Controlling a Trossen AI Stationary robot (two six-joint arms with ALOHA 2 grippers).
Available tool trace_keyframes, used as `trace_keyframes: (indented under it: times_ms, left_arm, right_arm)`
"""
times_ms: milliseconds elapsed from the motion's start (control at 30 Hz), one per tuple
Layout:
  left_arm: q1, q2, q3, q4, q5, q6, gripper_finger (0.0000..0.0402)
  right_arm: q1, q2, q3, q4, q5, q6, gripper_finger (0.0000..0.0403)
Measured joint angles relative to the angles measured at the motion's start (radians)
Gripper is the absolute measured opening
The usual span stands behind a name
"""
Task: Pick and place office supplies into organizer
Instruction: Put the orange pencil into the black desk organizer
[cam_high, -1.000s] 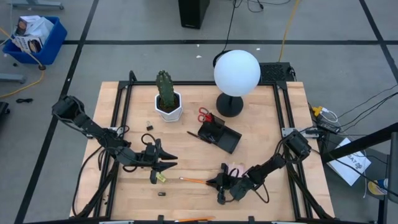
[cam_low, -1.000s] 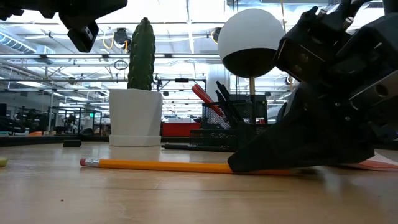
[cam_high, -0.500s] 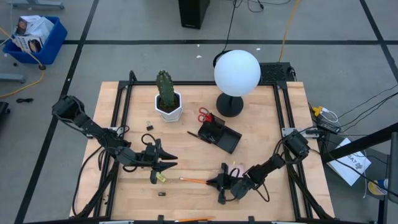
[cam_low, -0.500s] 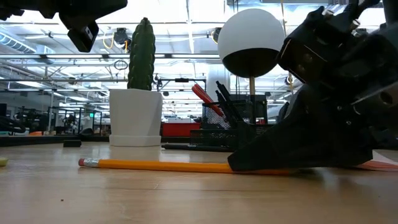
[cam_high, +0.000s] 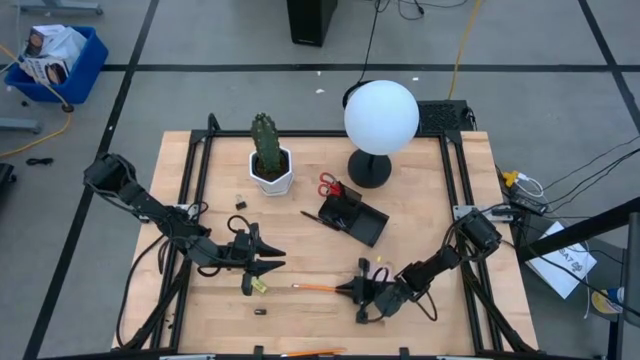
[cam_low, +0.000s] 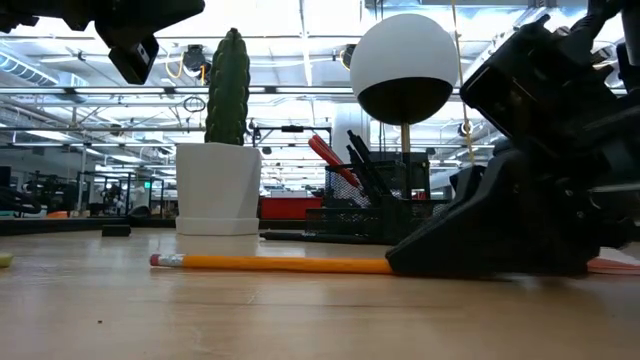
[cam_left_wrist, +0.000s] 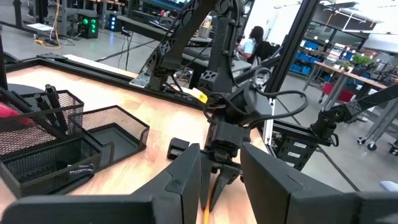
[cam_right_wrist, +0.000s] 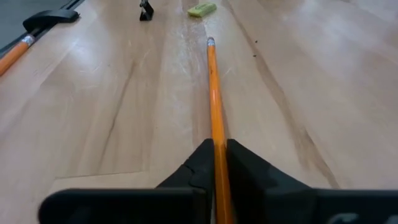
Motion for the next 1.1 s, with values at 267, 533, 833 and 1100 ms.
trace_keyframes:
  times_ms: [267, 533, 833, 1100]
  left_arm:
    - [0.0, 0.0, 0.0, 0.001, 0.0, -0.002, 0.012]
    - [0.0, 0.0, 0.0, 0.001, 0.0, -0.023, 0.012]
    - [0.0, 0.0, 0.0, 0.001, 0.0, -0.023, 0.012]
    - [0.0, 0.0, 0.0, 0.001, 0.0, -0.023, 0.012]
  right_arm:
    - [-0.002, 0.0, 0.0, -0.055, 0.025, -0.002, 0.0071]
    - [-0.013, 0.0, 0.0, -0.073, 0.003, 0.004, 0.0063]
    - [-0.032, 0.047, 0.0, -0.001, -0.031, 0.021, 0.0028]
    - [-0.046, 0.049, 0.0, 0.016, -0.076, 0.039, 0.0014]
